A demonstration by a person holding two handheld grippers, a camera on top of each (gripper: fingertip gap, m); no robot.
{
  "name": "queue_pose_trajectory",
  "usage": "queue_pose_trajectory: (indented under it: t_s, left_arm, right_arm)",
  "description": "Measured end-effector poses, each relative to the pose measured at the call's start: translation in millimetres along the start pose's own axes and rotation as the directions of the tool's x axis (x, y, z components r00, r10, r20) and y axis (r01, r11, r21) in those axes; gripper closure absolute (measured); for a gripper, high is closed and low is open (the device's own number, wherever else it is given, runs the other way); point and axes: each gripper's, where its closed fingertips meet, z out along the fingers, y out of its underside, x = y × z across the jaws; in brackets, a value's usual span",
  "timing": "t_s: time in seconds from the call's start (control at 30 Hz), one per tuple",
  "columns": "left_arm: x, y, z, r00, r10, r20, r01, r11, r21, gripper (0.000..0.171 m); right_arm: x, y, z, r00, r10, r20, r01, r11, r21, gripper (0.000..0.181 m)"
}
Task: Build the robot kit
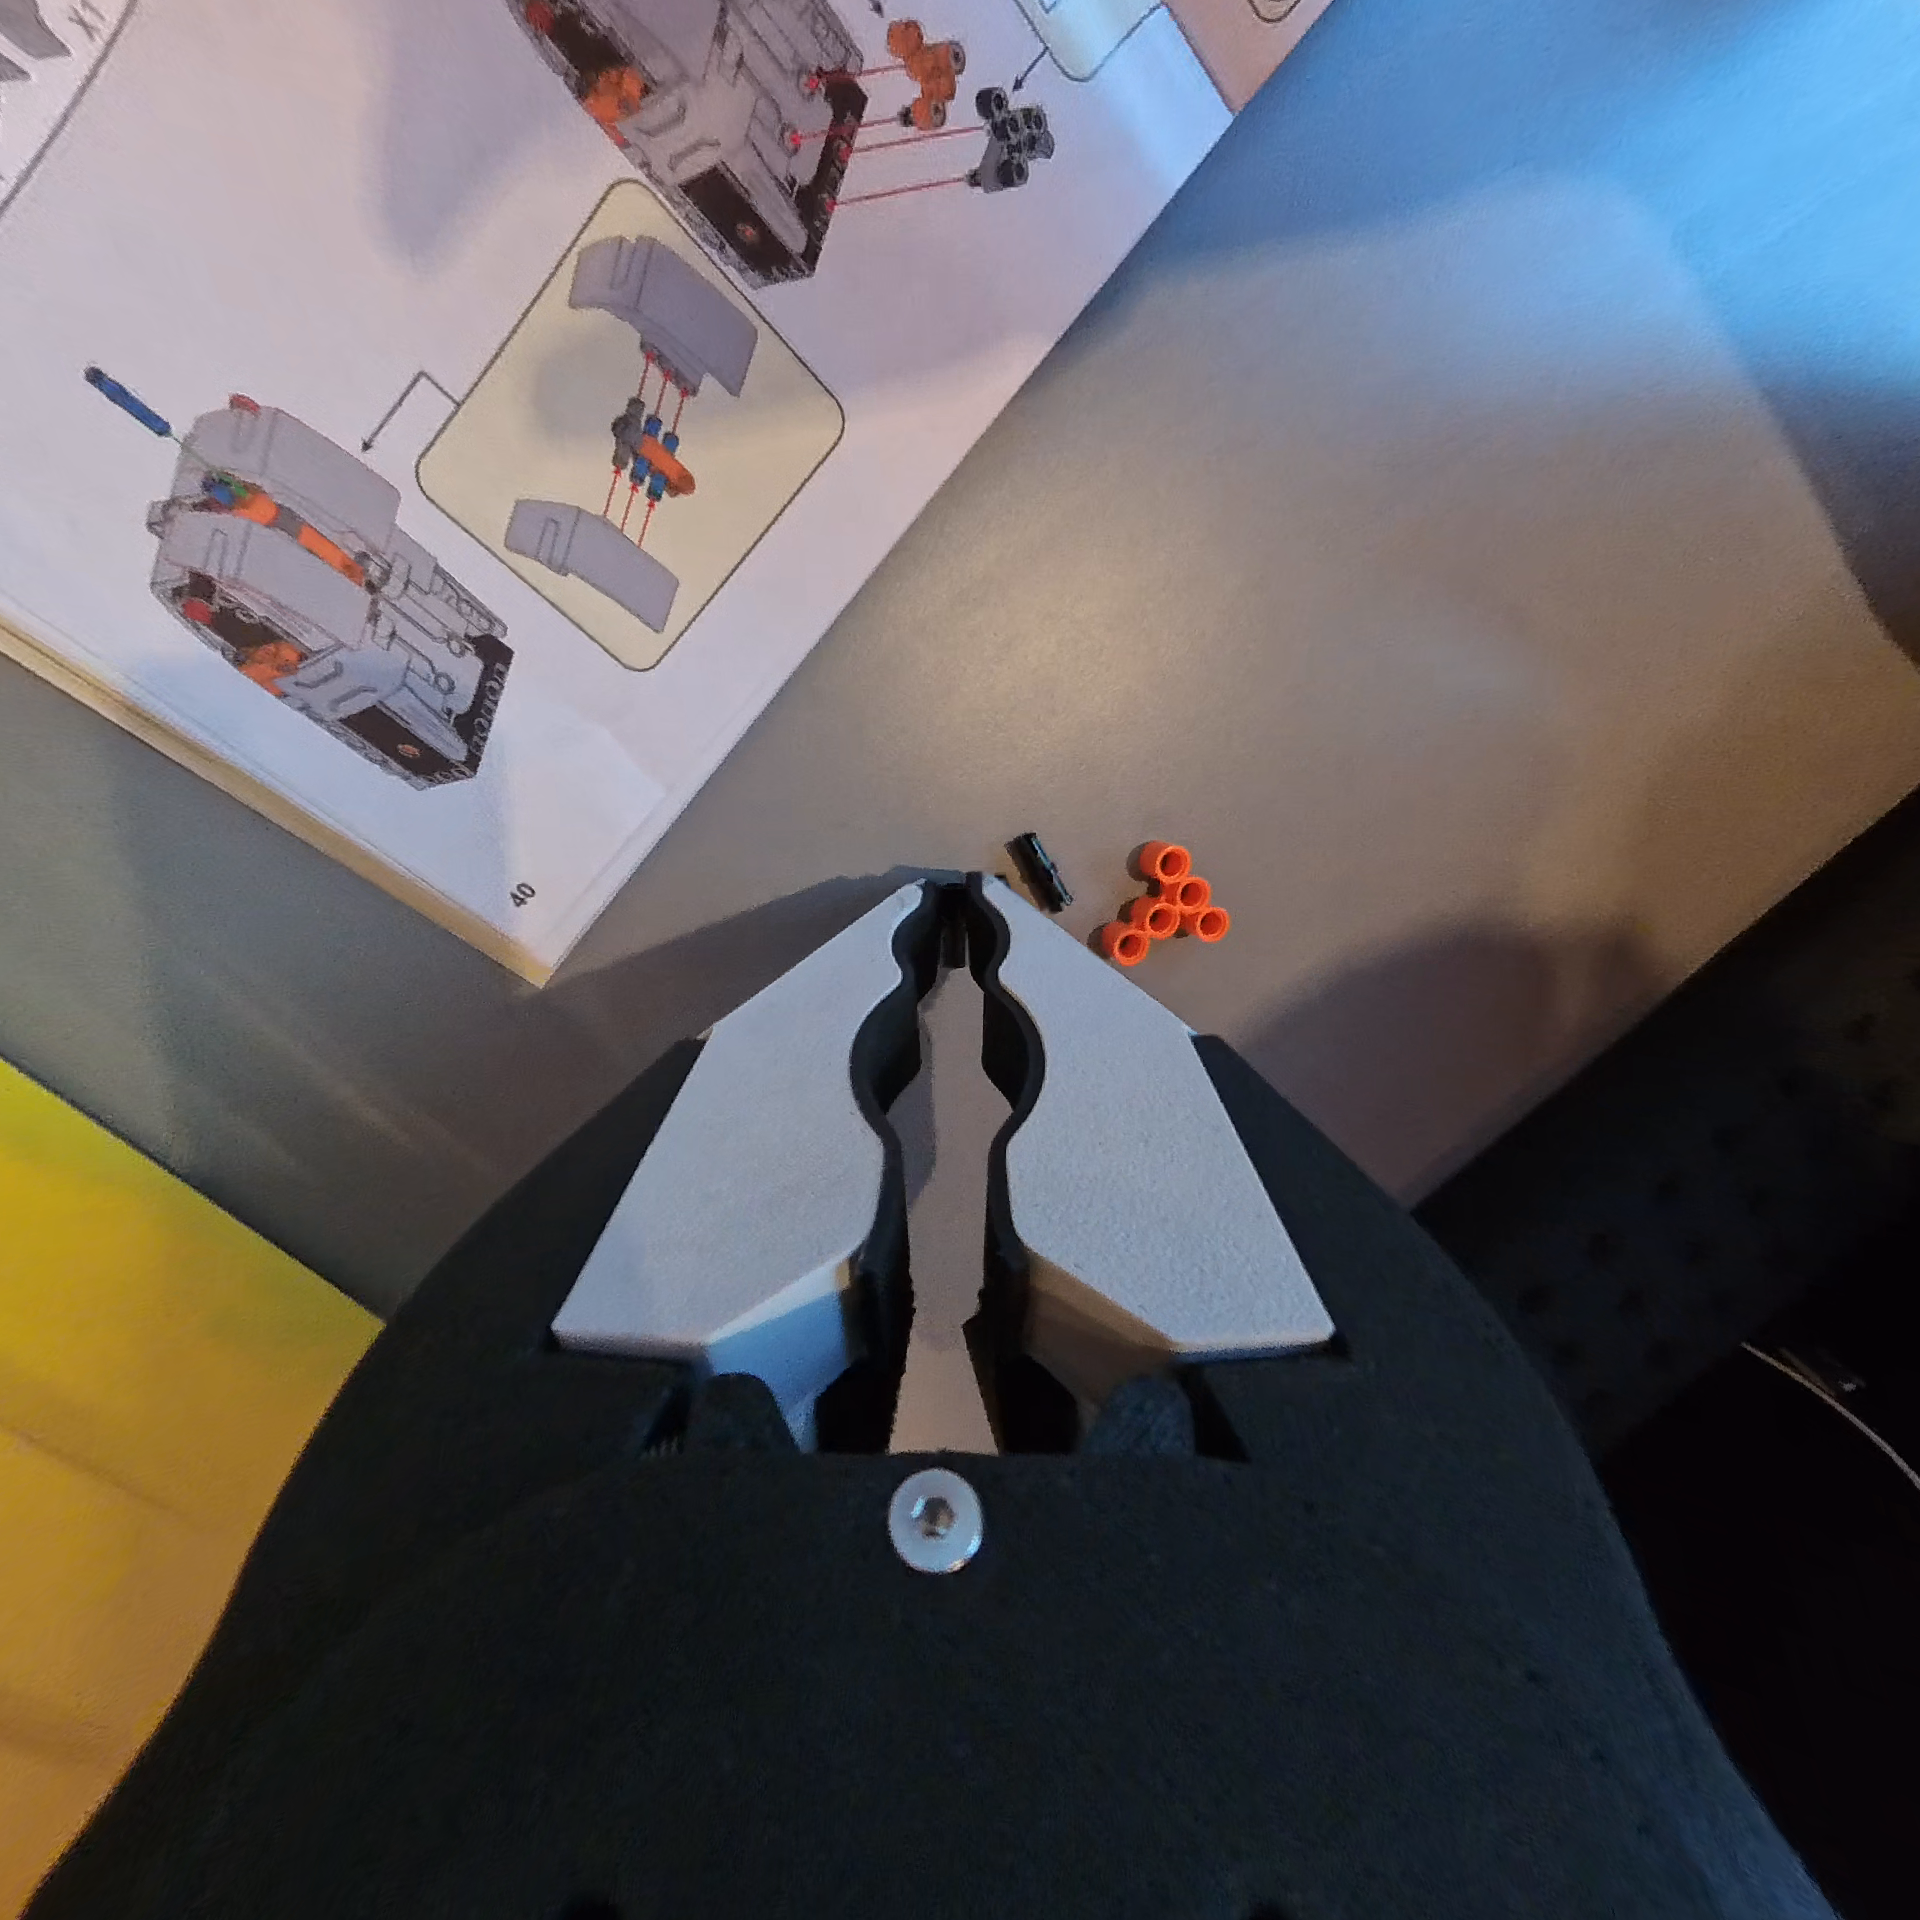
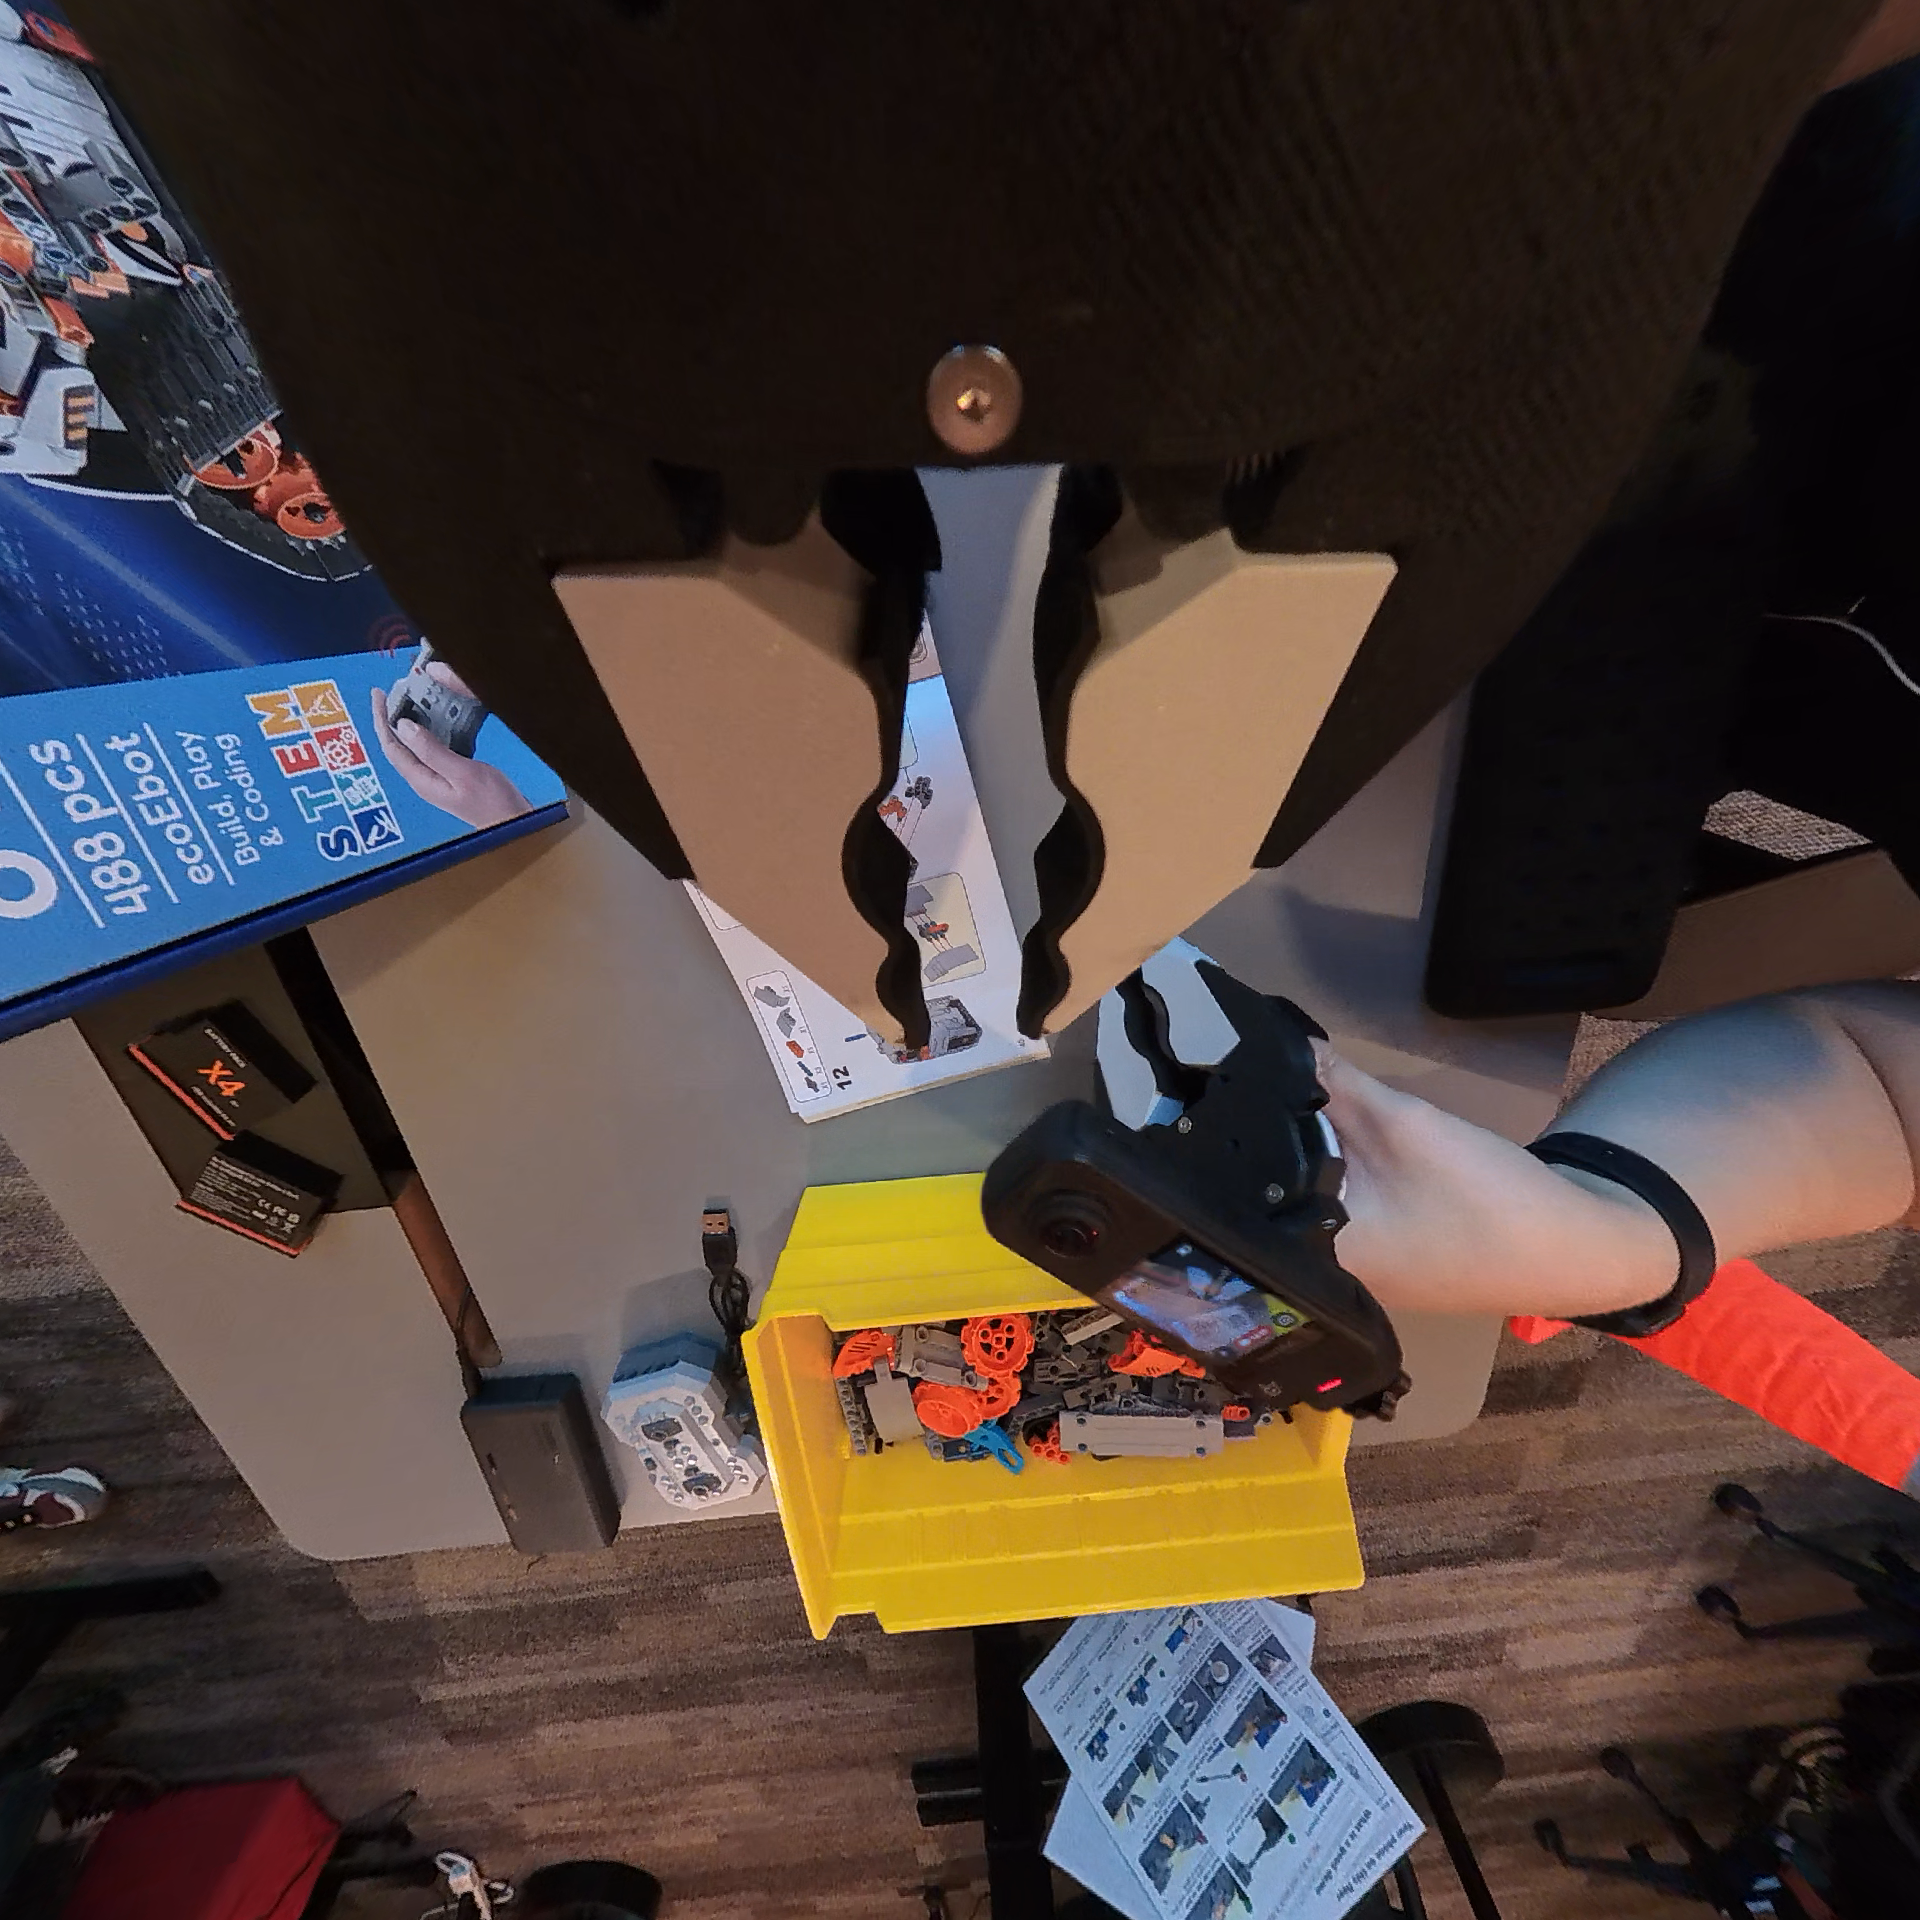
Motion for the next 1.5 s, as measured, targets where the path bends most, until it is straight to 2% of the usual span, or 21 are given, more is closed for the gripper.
queue_pose_trajectory:
  t_s: [0.07, 0.13, 0.23, 0.3, 0.4, 0.47, 0.5, 0.57, 0.6, 0.7, 0.73, 0.8, 0.87, 0.97, 1.03, 1.13, 1.33, 1.4, 1.5]
  left_arm:
    - [0.9, -0.9, 0.0, 1.000, 0.001, -0.001, -0.001, 1.000, 0.012, 0.167]
    - [1.2, -3.2, -3.6, 1.000, -0.008, 0.001, 0.008, 0.999, 0.032, 0.153]
    - [-3.0, -12.0, -28.6, 0.999, 0.004, 0.046, -0.008, 0.994, 0.105, 0.151]
    - [-12.6, -19.2, -67.3, 0.991, 0.026, 0.128, -0.049, 0.981, 0.186, 0.152]
    - [-51.6, -28.7, -153.5, 0.937, 0.003, 0.350, -0.138, 0.923, 0.360, 0.164]
    - [-86.8, -19.0, -197.0, 0.885, -0.049, 0.464, -0.161, 0.901, 0.402, 0.153]
    - [-103.7, -11.2, -205.5, 0.876, -0.070, 0.477, -0.142, 0.908, 0.395, 0.143]
    - [-137.2, 4.5, -203.5, 0.883, -0.102, 0.458, -0.057, 0.946, 0.320, 0.120]
    - [-155.2, 8.9, -199.4, 0.880, -0.116, 0.460, -0.024, 0.957, 0.288, 0.119]
    - [-186.9, 12.3, -171.6, 0.911, -0.114, 0.397, 0.025, 0.974, 0.224, 0.138]
    - [-190.7, 13.0, -160.5, 0.928, -0.106, 0.357, 0.039, 0.981, 0.188, 0.145]
    - [-194.1, 10.9, -143.3, 0.952, -0.084, 0.295, 0.051, 0.992, 0.117, 0.149]
    - [-199.8, 4.8, -128.5, 0.961, -0.044, 0.275, 0.017, 0.995, 0.099, 0.160]
    - [-220.1, 8.3, -109.1, 0.952, -0.001, 0.308, -0.011, 0.999, 0.038, 0.159]
    - [-230.4, 2.2, -103.5, 0.946, 0.006, 0.323, -0.030, 0.997, 0.068, 0.157]
    - [-218.6, -2.5, -92.5, 0.979, -0.019, 0.202, 0.001, 0.996, 0.092, 0.158]
    - [-240.3, 3.1, -78.9, 0.939, 0.092, 0.330, -0.103, 0.994, 0.017, 0.134]
    - [-244.4, 17.5, -75.1, 0.939, 0.075, 0.336, -0.060, 0.997, -0.056, 0.145]
    - [-236.7, 31.6, -78.2, 0.960, -0.004, 0.281, 0.029, 0.996, -0.088, 0.149]
  right_arm:
    - [0.3, 1.0, 1.5, 1.000, 0.001, 0.000, -0.001, 1.000, -0.008, 0.164]
    - [0.4, 1.9, 3.1, 1.000, 0.000, -0.004, 0.000, 1.000, -0.015, 0.164]
    - [-1.2, 1.4, 3.4, 1.000, -0.013, -0.006, 0.013, 1.000, -0.019, 0.164]
    - [-1.7, 0.3, 2.6, 1.000, -0.025, -0.013, 0.025, 1.000, -0.018, 0.164]
    - [-0.8, -0.2, 0.7, 0.998, -0.046, -0.031, 0.045, 0.999, -0.019, 0.164]
    - [2.0, 0.7, 0.2, 0.998, -0.049, -0.046, 0.048, 0.999, -0.024, 0.164]
    - [4.7, 1.4, 0.2, 0.997, -0.048, -0.059, 0.047, 0.999, -0.027, 0.164]
    - [8.8, 2.9, 1.9, 0.997, -0.040, -0.070, 0.038, 0.999, -0.032, 0.164]
    - [10.5, 4.3, 3.5, 0.997, -0.034, -0.072, 0.031, 0.999, -0.038, 0.164]
    - [17.5, 11.3, 8.7, 0.996, -0.024, -0.091, 0.018, 0.997, -0.074, 0.164]
    - [19.8, 13.6, 10.7, 0.995, -0.020, -0.095, 0.012, 0.996, -0.085, 0.164]
    - [23.6, 17.4, 15.1, 0.995, -0.007, -0.097, -0.002, 0.995, -0.101, 0.164]
    - [27.4, 21.4, 19.5, 0.995, 0.002, -0.103, -0.014, 0.993, -0.118, 0.164]
    - [31.2, 28.3, 25.2, 0.994, 0.008, -0.110, -0.025, 0.988, -0.150, 0.164]
    - [31.9, 30.5, 29.8, 0.994, 0.012, -0.107, -0.030, 0.986, -0.162, 0.164]
    - [30.3, 31.4, 38.8, 0.996, 0.014, -0.091, -0.030, 0.984, -0.175, 0.164]
    - [31.6, 44.2, 49.7, 0.996, 0.000, -0.090, -0.022, 0.969, -0.244, 0.163]
    - [31.6, 44.8, 51.8, 0.997, 0.010, -0.081, -0.030, 0.970, -0.242, 0.164]
    - [33.5, 49.9, 52.2, 0.996, 0.012, -0.084, -0.034, 0.964, -0.264, 0.163]
